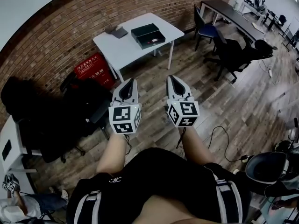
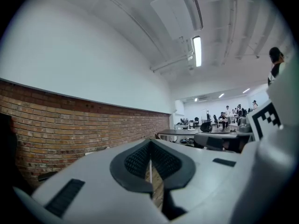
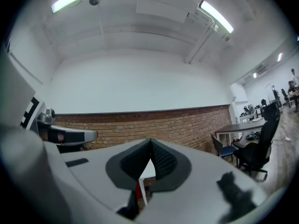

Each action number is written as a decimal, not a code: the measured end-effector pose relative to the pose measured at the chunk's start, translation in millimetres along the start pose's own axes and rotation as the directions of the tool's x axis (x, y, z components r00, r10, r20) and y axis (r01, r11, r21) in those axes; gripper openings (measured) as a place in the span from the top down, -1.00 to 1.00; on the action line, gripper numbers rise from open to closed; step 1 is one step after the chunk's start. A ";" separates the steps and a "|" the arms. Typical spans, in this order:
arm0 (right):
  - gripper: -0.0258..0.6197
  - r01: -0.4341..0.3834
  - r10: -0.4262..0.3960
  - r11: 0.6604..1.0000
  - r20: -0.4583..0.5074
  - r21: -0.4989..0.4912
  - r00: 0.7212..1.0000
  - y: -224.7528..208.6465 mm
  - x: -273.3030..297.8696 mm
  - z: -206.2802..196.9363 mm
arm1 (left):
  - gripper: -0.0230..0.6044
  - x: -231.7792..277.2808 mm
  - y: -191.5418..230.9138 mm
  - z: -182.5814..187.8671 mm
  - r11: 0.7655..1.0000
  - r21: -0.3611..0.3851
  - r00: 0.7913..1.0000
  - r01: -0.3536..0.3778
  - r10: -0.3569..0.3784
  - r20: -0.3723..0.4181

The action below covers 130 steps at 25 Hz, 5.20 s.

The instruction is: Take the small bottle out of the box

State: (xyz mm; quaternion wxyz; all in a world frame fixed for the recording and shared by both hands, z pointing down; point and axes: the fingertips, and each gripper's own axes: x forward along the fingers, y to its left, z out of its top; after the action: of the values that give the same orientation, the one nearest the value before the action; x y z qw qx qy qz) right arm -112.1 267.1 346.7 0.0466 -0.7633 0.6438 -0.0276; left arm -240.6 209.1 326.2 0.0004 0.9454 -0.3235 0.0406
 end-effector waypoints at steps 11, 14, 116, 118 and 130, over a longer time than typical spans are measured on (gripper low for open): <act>0.83 -0.016 0.016 0.998 -0.011 -0.066 1.000 -53.0 -8.8 -7.0 | 0.89 29.2 -56.2 -1.8 1.000 -0.019 1.000 -0.007 0.007 0.017; 0.83 -0.025 0.024 0.997 -0.018 -0.069 1.000 -60.0 -9.7 -11.9 | 0.89 33.7 -67.8 -6.8 1.000 0.003 1.000 -0.014 0.014 0.015; 0.83 -0.795 0.760 0.598 -0.393 0.107 0.518 -231.6 655.9 -152.6 | 0.89 627.9 223.9 -131.1 0.952 -0.148 0.933 -0.269 0.219 -0.284; 0.83 -0.814 0.777 0.567 -0.413 0.129 0.476 -225.9 657.9 -163.2 | 0.89 624.5 230.2 -139.4 0.948 -0.157 0.928 -0.278 0.222 -0.300; 0.82 -0.940 0.734 0.291 -0.672 0.179 0.099 -209.2 621.5 -262.7 | 0.89 601.3 252.0 -158.5 0.912 -0.219 0.909 -0.346 0.269 -0.318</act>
State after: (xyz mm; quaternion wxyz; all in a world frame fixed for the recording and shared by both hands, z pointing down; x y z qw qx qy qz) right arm 171.5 -319.8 619.1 -0.2857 -0.1805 0.9275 -0.1595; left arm 66.7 -353.7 524.1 0.1687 0.8574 -0.4687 0.1292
